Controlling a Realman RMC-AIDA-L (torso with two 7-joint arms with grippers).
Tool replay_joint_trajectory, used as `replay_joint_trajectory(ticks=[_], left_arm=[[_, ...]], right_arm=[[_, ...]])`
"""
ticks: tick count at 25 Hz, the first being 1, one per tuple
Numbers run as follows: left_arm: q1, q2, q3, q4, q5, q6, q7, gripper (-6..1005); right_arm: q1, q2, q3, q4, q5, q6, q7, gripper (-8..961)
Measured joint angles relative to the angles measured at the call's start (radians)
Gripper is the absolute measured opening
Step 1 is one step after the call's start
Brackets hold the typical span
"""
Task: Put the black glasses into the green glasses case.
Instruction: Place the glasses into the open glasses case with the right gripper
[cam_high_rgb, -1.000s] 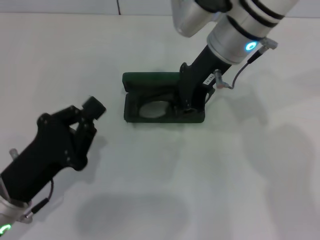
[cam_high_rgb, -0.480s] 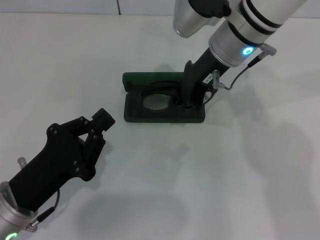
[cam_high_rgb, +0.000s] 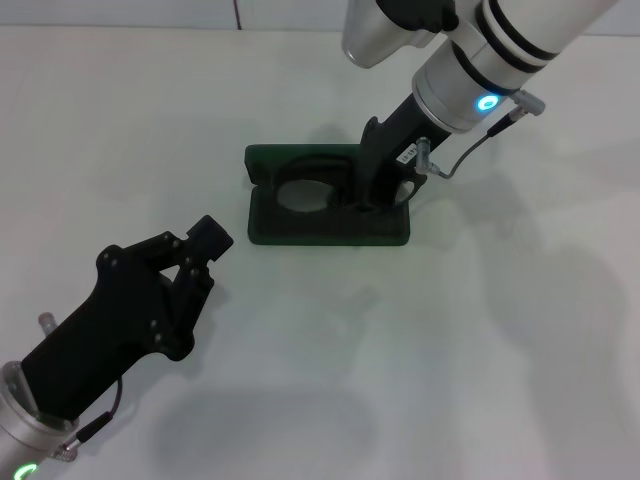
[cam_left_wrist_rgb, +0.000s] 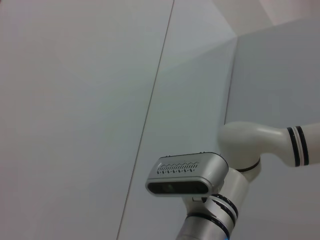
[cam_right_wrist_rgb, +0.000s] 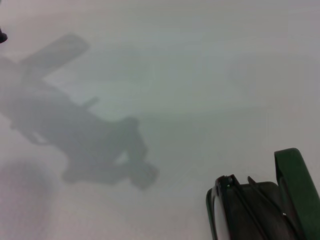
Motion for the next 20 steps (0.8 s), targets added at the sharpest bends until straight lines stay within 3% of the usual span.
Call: replay_joint_trajectory(ticks=[14,20], left_arm=[[-0.006,0.0,0.0,0.0,0.0,-0.003,0.001,40],[-0.006,0.0,0.001,0.0,0.0,-0.005,0.001,40]], right_arm=[[-0.005,0.0,-0.025,0.029,0.01,0.037,0.047,144],[-0.017,0.0,-0.032,0.028,0.01,0.054,0.048,212]])
